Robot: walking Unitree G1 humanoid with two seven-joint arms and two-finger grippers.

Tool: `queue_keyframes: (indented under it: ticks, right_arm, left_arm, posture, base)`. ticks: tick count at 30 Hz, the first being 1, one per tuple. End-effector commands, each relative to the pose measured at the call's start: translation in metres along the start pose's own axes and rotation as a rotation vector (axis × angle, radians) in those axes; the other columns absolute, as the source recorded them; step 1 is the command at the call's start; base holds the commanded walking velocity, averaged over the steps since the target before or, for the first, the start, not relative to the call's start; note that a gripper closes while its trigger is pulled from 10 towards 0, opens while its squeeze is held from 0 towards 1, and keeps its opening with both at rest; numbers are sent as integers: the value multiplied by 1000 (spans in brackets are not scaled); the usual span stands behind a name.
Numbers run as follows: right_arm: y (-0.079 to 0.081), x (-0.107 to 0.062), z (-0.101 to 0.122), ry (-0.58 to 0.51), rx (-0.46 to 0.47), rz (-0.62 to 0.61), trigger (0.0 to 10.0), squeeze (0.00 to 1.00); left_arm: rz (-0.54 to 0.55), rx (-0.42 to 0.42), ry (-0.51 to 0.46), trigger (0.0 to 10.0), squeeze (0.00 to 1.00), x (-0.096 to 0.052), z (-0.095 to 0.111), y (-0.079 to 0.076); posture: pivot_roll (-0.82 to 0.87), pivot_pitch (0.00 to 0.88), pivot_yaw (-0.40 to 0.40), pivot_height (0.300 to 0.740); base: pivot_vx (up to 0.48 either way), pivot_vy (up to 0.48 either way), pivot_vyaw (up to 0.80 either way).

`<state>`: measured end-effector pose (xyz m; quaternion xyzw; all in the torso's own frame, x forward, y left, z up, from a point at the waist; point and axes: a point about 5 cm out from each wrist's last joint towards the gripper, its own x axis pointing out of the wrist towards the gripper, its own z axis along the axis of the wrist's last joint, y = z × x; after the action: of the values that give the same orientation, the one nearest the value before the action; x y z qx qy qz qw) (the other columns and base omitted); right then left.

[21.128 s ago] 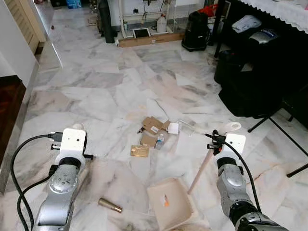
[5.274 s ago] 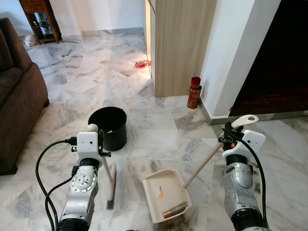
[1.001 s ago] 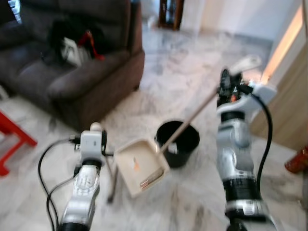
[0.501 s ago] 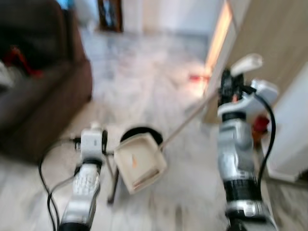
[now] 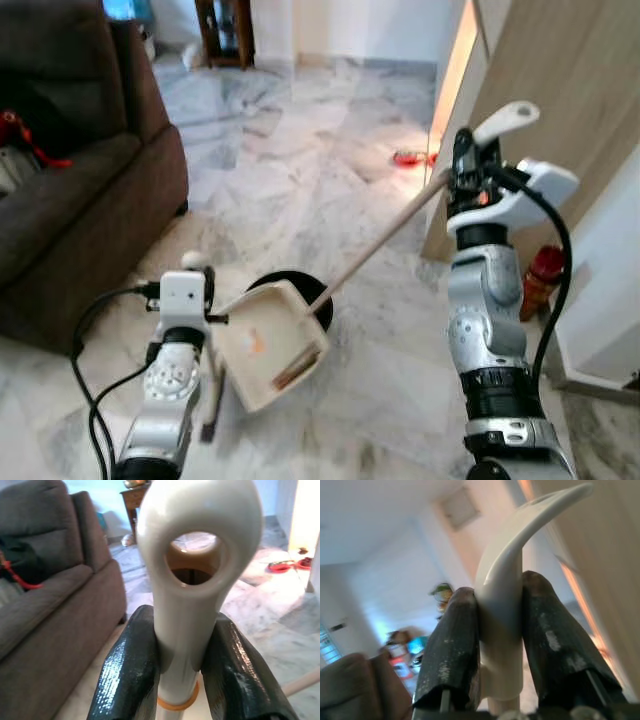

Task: Sweep floor

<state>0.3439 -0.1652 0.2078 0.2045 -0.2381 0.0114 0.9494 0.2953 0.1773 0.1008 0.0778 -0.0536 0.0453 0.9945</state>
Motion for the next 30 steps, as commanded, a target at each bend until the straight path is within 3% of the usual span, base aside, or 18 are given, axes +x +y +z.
queue_keyframes:
  ticks: [1,8,30]
  right_arm:
    - [18,8,16,-72,11,79,10000,0]
    - [23,8,16,-73,10,118,10000,0]
    - [26,9,22,-91,31,135,10000,0]
  left_arm:
    - [-11,-11,-54,10000,0,4,11,-3]
    - [-11,-11,-54,10000,0,4,11,-3]
    - [-9,-11,-55,10000,0,4,12,-2]
  posture:
    - [104,26,34,740]
    - [105,25,33,740]
    - [107,27,33,740]
  base:
    - [315,0,0]
    - [314,0,445]
    - [316,0,0]
